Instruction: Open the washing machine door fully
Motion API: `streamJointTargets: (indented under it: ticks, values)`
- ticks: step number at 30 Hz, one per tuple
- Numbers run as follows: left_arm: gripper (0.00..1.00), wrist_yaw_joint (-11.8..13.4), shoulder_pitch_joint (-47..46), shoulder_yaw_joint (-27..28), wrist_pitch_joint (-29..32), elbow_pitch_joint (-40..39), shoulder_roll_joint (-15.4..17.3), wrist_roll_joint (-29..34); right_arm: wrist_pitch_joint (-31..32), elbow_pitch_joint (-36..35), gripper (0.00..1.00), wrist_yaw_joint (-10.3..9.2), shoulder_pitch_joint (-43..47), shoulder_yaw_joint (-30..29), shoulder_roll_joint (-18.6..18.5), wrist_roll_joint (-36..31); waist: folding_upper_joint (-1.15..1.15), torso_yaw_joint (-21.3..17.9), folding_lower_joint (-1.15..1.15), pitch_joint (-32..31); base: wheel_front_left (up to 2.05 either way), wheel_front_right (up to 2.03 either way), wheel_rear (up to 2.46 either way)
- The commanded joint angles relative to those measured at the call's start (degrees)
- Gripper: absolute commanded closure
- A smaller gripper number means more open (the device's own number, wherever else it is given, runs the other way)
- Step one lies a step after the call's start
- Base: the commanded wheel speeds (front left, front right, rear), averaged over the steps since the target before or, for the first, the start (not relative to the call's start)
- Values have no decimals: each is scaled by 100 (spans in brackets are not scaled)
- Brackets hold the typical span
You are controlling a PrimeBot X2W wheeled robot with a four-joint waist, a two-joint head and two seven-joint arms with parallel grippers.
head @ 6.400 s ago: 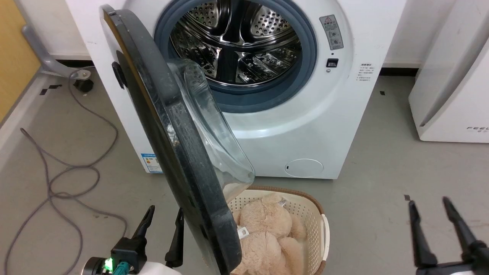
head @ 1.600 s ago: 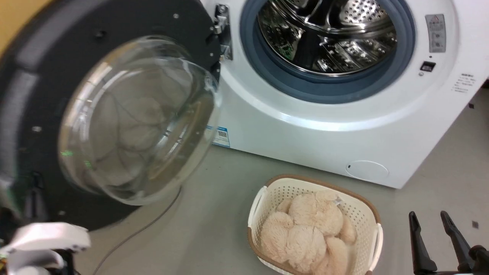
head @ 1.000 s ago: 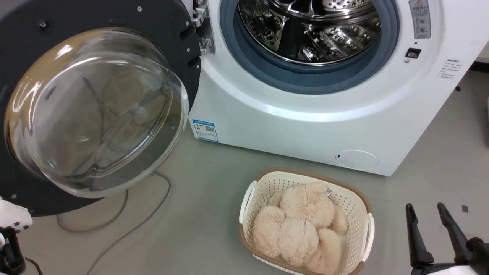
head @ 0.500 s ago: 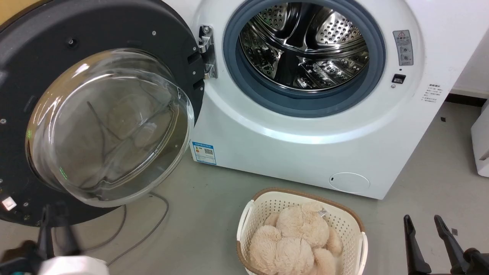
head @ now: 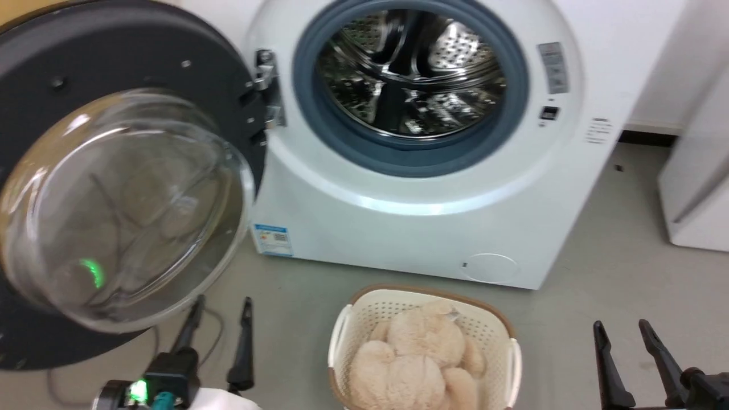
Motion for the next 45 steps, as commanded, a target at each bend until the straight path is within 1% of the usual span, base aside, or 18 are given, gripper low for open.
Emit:
streamJointTargets:
  ticks: [1, 5, 9, 20, 21, 45]
  values:
    - [0, -8, 26, -23, 27, 14, 11, 34, 6, -32, 0, 3, 4, 10, 13, -45, 0, -169, 0, -26, 0, 0, 0]
    - [0, -46, 25, -175, 167, 118, 9, 21, 84, -57, 0, 3, 27, 57, 13, -107, 0, -435, 0, -42, 0, 0, 0]
    - [0, -55, 50, -247, 221, 199, 8, -4, 135, -79, 0, 3, 61, 111, 13, -101, 0, -601, 0, -45, 0, 0, 0]
    - [0, -74, 90, -391, 244, 300, 20, -98, 169, -64, 0, 3, 102, 128, 13, -66, 0, -702, 0, -24, 0, 0, 0]
    - [100, -58, 8, -403, 240, 299, 2, -80, 152, -53, 100, 0, 17, 122, 0, -75, 0, -703, 0, -24, 0, 0, 0]
    - [100, -11, -56, -334, 392, 215, -5, -43, 251, 14, 100, 1, -166, 198, 1, -196, 0, -748, 0, -20, 0, 0, 0]
